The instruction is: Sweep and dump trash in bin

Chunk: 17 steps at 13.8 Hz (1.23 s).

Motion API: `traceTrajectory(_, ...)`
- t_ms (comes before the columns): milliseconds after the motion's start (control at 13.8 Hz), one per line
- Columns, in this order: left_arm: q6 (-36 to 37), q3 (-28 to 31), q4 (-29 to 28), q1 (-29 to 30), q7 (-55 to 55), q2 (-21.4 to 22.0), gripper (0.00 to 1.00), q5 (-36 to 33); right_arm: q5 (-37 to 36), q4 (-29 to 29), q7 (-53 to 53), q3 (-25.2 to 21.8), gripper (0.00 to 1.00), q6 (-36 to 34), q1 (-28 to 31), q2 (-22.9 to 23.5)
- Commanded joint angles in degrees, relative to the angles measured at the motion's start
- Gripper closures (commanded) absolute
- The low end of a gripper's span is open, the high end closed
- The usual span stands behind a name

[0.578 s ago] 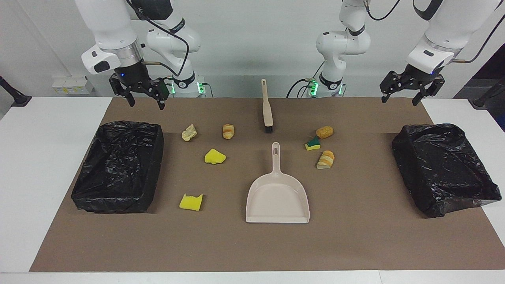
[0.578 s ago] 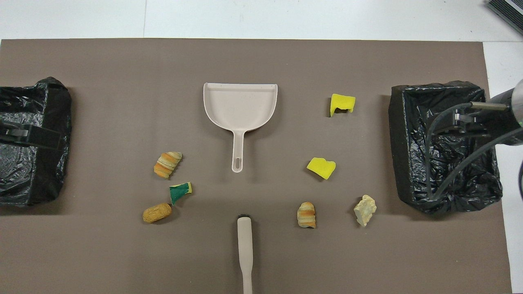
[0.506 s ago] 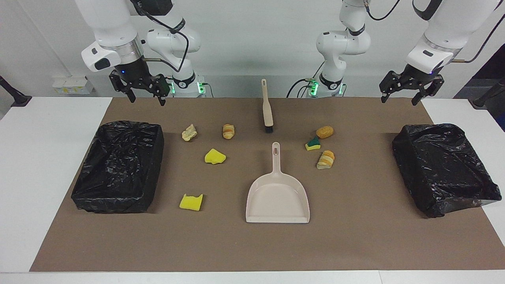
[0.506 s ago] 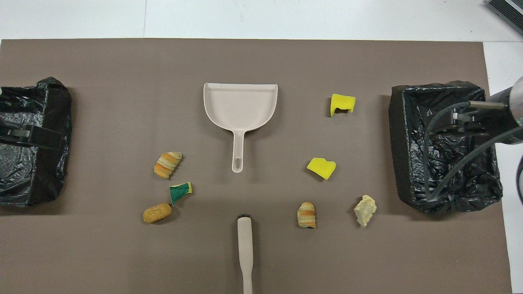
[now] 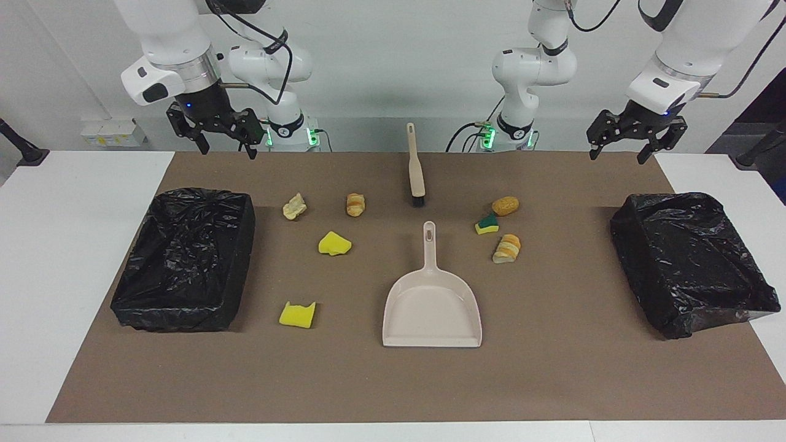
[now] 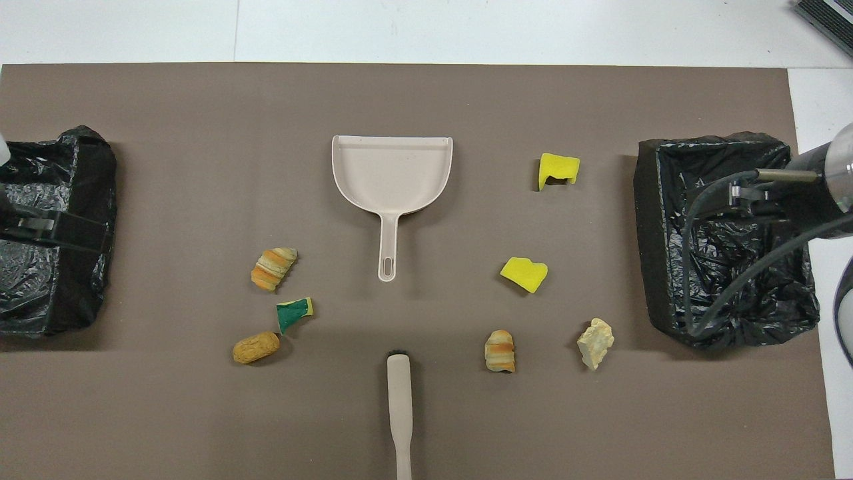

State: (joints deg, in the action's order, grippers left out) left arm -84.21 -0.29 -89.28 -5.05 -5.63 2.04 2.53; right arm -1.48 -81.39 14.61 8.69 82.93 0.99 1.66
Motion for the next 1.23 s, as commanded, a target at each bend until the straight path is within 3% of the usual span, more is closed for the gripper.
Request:
traceTrajectory(0, 1.0, 0.5, -3.6, -0.7, 0.2, 1.0, 0.0, 5.0, -0.5, -1.0, 0.6, 0.4, 0.0, 0.5, 0.4, -0.7)
traceTrajectory(361, -3.3, 0.0, -16.6, -7.2, 0.8, 6.1, 0.0, 9.7, 1.8, -1.6, 1.2, -0.2, 0.0, 0.7, 1.2, -0.8)
traceTrajectory(578, -11.6, 0.0, -25.8, -16.8, 9.8, 10.3, 0.0, 10.7, 1.8, -1.9, 0.3, -0.3, 0.0, 0.7, 1.6, -1.0)
traceTrajectory(867, -14.8, -0.1, -31.2, -26.3, 19.0, 10.6, 0.0, 10.6, 1.7, -3.4, 0.3, -0.3, 0.0, 1.8, 1.6, -1.7)
traceTrajectory(1156, -24.1, -0.1, -39.8, -35.8, 27.1, 10.5, 0.0, 10.6, 1.1, -4.1, 0.9, -0.3, 0.0, 3.1, 1.2, -1.7)
